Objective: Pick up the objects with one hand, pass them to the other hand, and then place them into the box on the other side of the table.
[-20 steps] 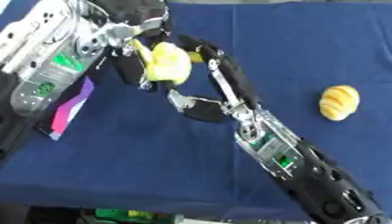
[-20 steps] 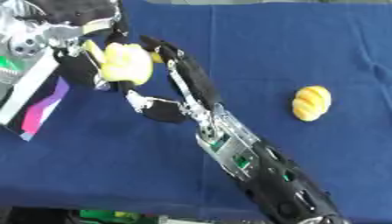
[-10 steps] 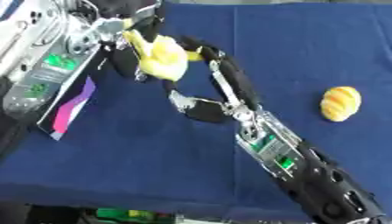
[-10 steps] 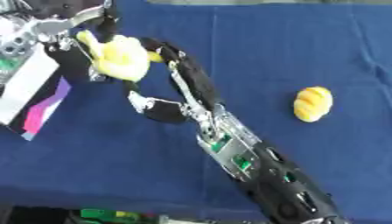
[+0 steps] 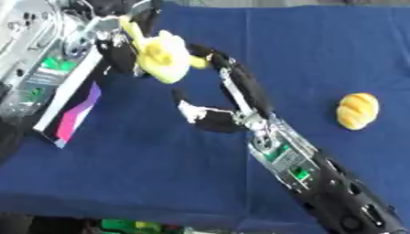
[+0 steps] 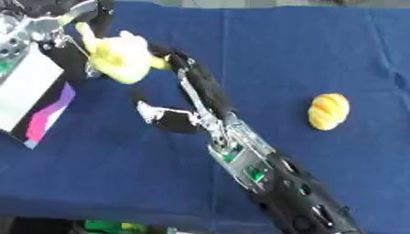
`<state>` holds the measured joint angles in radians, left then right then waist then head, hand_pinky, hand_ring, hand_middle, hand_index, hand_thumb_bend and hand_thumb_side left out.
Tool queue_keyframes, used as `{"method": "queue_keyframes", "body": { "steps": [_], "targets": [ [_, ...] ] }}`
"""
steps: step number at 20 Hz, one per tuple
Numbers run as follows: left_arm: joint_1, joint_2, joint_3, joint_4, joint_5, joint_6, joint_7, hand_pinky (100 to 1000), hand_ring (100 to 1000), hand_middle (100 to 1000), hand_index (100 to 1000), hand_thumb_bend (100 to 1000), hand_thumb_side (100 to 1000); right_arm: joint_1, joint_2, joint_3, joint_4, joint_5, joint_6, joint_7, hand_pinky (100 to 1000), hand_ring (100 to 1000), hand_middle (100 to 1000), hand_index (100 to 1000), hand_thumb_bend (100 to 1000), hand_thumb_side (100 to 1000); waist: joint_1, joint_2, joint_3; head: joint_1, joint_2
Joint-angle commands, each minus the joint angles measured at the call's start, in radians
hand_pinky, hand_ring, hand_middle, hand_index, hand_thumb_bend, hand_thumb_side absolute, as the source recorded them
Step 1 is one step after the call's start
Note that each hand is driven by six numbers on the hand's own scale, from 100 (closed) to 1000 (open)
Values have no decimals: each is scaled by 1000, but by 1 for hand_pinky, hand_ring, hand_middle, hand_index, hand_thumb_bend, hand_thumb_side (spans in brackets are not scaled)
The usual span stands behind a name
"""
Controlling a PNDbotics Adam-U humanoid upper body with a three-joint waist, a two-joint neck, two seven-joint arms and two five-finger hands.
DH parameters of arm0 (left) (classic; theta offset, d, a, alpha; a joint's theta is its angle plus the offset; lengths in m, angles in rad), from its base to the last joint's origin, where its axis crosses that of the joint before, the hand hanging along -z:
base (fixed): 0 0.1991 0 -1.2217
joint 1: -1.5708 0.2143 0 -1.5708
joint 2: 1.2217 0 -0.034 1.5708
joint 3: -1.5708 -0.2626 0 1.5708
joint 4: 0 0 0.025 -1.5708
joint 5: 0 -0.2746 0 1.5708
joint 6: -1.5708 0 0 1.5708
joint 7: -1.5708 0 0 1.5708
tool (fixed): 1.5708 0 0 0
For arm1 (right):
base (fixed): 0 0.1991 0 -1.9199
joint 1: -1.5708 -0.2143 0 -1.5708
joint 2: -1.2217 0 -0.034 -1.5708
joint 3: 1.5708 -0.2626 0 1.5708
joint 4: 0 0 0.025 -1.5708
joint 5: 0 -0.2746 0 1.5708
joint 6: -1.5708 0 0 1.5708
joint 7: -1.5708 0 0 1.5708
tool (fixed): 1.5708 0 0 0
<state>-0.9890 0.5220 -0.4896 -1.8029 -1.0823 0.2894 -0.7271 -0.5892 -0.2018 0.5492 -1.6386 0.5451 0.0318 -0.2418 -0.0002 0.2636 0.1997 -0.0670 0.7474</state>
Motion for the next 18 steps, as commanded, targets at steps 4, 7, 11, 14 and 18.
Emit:
{"method": "queue_keyframes", "body": {
  "steps": [4,7,11,14,18],
  "targets": [
    [31,83,112,-5,52,84,46,590,499,329,323,665,100,-8,-17,-1,-10,4,-7,10,863,811,762,935,247,497,7,-21,2,3,-7],
    [54,122,165,18,116,139,73,587,493,322,318,664,100,-9,-20,-1,-13,2,-10,12,863,811,762,935,248,495,7,-20,2,7,-5],
    [76,150,207,30,192,174,105,599,502,337,345,607,100,-8,-22,-2,-16,0,-10,12,863,811,762,934,243,494,3,-18,3,-7,-7],
    [88,170,245,26,272,194,142,590,488,324,334,620,100,-9,-25,-4,-20,-5,-9,8,863,811,761,934,241,491,-1,-18,1,-5,-9],
    [92,204,276,37,324,210,163,588,486,320,330,627,100,-12,-29,-7,-24,-10,-7,6,864,811,761,933,239,490,0,-18,-1,10,-5]
  ]
}}
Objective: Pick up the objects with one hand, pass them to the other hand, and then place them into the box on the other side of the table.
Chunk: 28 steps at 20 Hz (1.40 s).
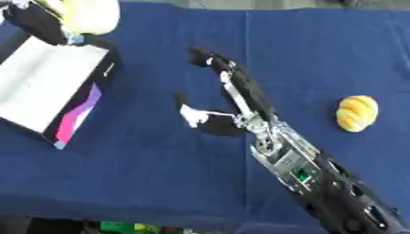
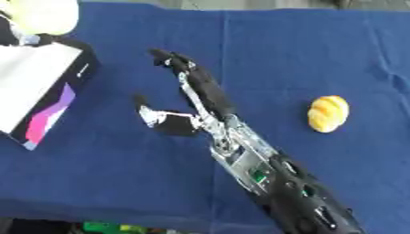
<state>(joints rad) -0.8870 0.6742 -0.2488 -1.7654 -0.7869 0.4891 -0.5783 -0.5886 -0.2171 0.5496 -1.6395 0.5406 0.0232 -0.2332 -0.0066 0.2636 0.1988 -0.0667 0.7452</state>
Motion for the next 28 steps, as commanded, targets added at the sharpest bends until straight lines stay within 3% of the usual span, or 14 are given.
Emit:
{"method": "queue_keyframes", "body": {
  "steps": [1,7,11,15,25,28],
  "targets": [
    [-8,63,44,6,35,16,18,588,486,320,330,629,100,-12,-16,-7,-24,-6,2,-3,864,811,761,933,239,490,7,-18,-1,15,-2],
    [21,128,74,68,56,38,34,588,489,322,332,630,100,-19,-24,-11,-37,-7,3,-5,864,811,761,933,240,488,11,-18,-5,57,-12],
    [58,155,90,143,66,57,41,587,492,323,333,631,100,-30,-32,-15,-56,-9,4,-6,864,812,763,933,244,482,8,-20,-9,151,-31],
    [76,163,103,206,81,67,70,586,493,323,333,631,100,-37,-36,-19,-84,-17,8,-6,864,812,764,932,245,478,1,-20,-12,201,-57],
    [73,145,100,387,97,63,127,593,509,336,346,626,100,-47,-44,-20,-158,-41,17,1,863,810,760,928,253,488,-12,-17,-17,214,-78],
    [74,140,96,426,89,54,127,613,534,364,377,561,100,-48,-45,-21,-171,-46,20,1,862,809,758,927,253,473,-13,-16,-19,211,-73]
  ]
}}
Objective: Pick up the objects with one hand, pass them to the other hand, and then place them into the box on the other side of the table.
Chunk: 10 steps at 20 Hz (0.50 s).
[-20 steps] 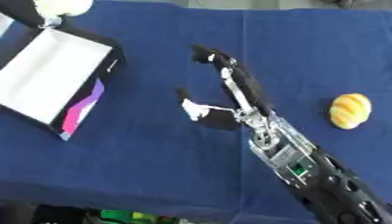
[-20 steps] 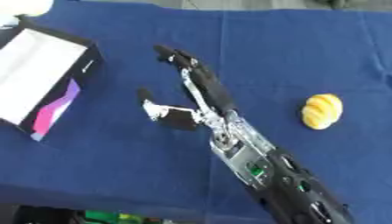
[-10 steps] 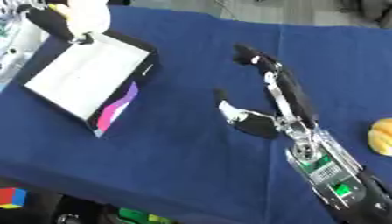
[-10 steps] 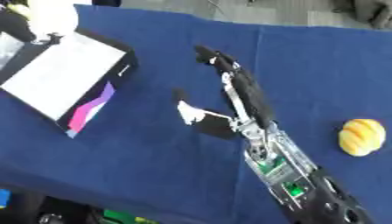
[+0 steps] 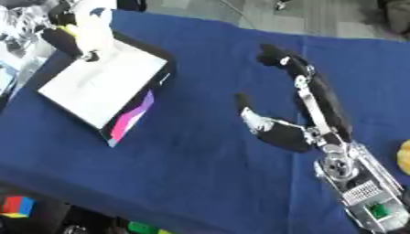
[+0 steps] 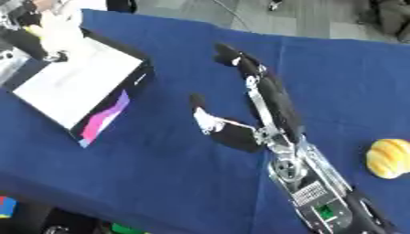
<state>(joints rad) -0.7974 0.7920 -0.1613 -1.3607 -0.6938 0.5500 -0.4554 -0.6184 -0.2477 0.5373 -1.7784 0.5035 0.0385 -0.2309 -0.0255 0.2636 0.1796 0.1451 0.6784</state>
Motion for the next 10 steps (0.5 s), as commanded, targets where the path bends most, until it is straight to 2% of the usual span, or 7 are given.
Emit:
{"method": "queue_keyframes", "body": {
  "steps": [1,4,8,9,10],
  "targets": [
    [-15,21,8,34,-9,-10,0,622,546,378,399,533,100,-19,-15,-9,-35,-10,6,-1,862,809,758,927,253,473,5,-15,0,-2,-4],
    [-13,18,9,60,-22,-30,-22,699,612,477,521,522,100,-18,-16,-9,-39,-11,9,-1,861,808,757,926,253,471,5,-14,-1,-5,0],
    [-12,16,11,85,-53,-60,-76,809,761,668,757,585,100,-19,-16,-8,-42,-12,10,-2,860,807,756,924,255,469,6,-13,-1,-9,4],
    [-12,16,12,90,-63,-65,-89,809,761,668,757,585,100,-19,-16,-8,-42,-12,10,-2,860,807,756,924,255,469,6,-14,-2,-10,5],
    [-12,16,13,93,-76,-69,-99,846,800,724,814,621,100,-19,-16,-8,-43,-12,10,-1,860,806,756,924,255,468,6,-14,-2,-11,6]
  ]
}}
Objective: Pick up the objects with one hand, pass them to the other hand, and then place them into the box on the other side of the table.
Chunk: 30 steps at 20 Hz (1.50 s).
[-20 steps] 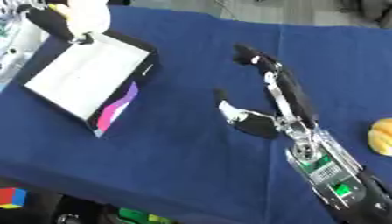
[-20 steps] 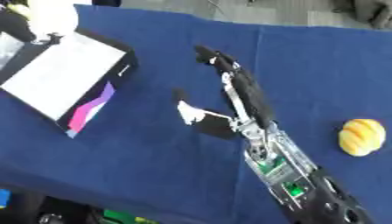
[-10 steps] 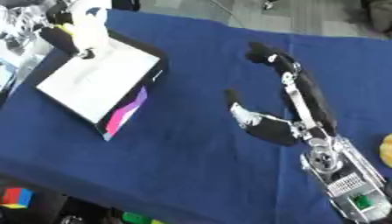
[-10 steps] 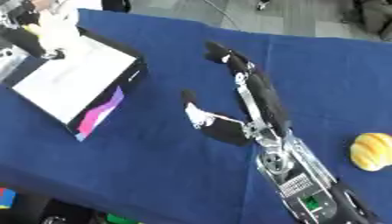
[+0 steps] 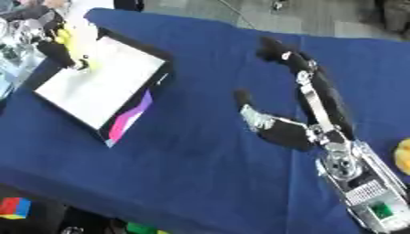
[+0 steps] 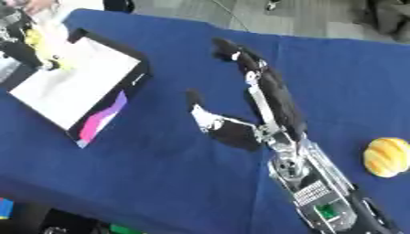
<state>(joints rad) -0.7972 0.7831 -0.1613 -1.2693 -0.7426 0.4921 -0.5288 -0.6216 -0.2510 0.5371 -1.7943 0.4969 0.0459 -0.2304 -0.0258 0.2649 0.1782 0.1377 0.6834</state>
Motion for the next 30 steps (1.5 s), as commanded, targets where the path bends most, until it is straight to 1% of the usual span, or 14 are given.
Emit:
{"method": "queue_keyframes", "body": {
  "steps": [1,3,7,10,13,14,16,19,20,21,24,25,27,30],
  "targets": [
    [-13,25,15,3,-39,-13,-34,861,816,745,842,657,100,-16,-13,-8,-27,-6,3,-2,860,806,756,923,256,468,7,-16,0,-4,2],
    [-13,25,19,5,-59,-15,-45,868,826,758,861,696,108,-16,-13,-8,-28,-6,3,-1,860,806,756,923,257,467,7,-16,0,-5,4],
    [-12,28,27,-7,-70,-19,-49,867,827,761,868,726,144,-16,-15,-7,-29,-6,5,-1,860,806,756,923,258,466,9,-17,1,-10,9],
    [-9,34,40,-39,-53,-17,-27,857,813,752,858,686,200,-18,-19,-9,-33,-5,6,-2,860,807,757,923,262,460,10,-19,3,-23,15],
    [2,40,63,-124,21,-10,65,846,795,748,831,615,391,-29,-29,-22,-48,-4,10,-7,861,809,760,923,263,451,9,-22,4,-67,29],
    [6,42,72,-153,62,-4,111,824,779,735,816,501,561,-36,-36,-31,-54,-5,15,-7,862,811,761,922,264,427,9,-24,4,-85,35],
    [17,48,78,-201,144,7,213,810,768,724,812,436,635,-49,-53,-52,-70,-17,34,-5,862,811,761,921,265,384,8,-28,1,-114,42],
    [39,54,83,-257,247,6,335,801,758,719,821,529,600,-70,-91,-98,-103,-66,83,36,863,809,760,920,250,339,6,-33,-6,-147,55],
    [47,54,85,-274,280,0,362,801,756,724,840,605,538,-74,-107,-115,-114,-86,104,58,862,806,758,916,229,337,5,-35,-9,-155,58],
    [58,54,91,-296,325,-14,387,801,756,726,846,628,492,-79,-133,-137,-125,-122,135,89,862,804,756,915,213,341,4,-36,-13,-165,59],
    [98,57,107,-360,467,-61,464,806,757,730,853,649,374,-84,-221,-205,-169,-249,237,189,861,799,751,910,205,325,-1,-37,-24,-194,57],
    [111,58,110,-378,506,-72,486,806,757,730,853,649,374,-83,-246,-226,-185,-284,264,212,861,799,751,910,205,325,-2,-36,-26,-202,55],
    [136,55,118,-421,569,-100,529,803,755,729,847,652,300,-71,-314,-260,-200,-344,316,257,862,800,752,908,212,341,-6,-33,-32,-217,51],
    [173,47,131,-481,648,-136,600,800,753,732,843,647,252,-52,-418,-306,-205,-398,364,332,867,810,766,908,256,332,-11,-28,-38,-228,41]
  ]
}}
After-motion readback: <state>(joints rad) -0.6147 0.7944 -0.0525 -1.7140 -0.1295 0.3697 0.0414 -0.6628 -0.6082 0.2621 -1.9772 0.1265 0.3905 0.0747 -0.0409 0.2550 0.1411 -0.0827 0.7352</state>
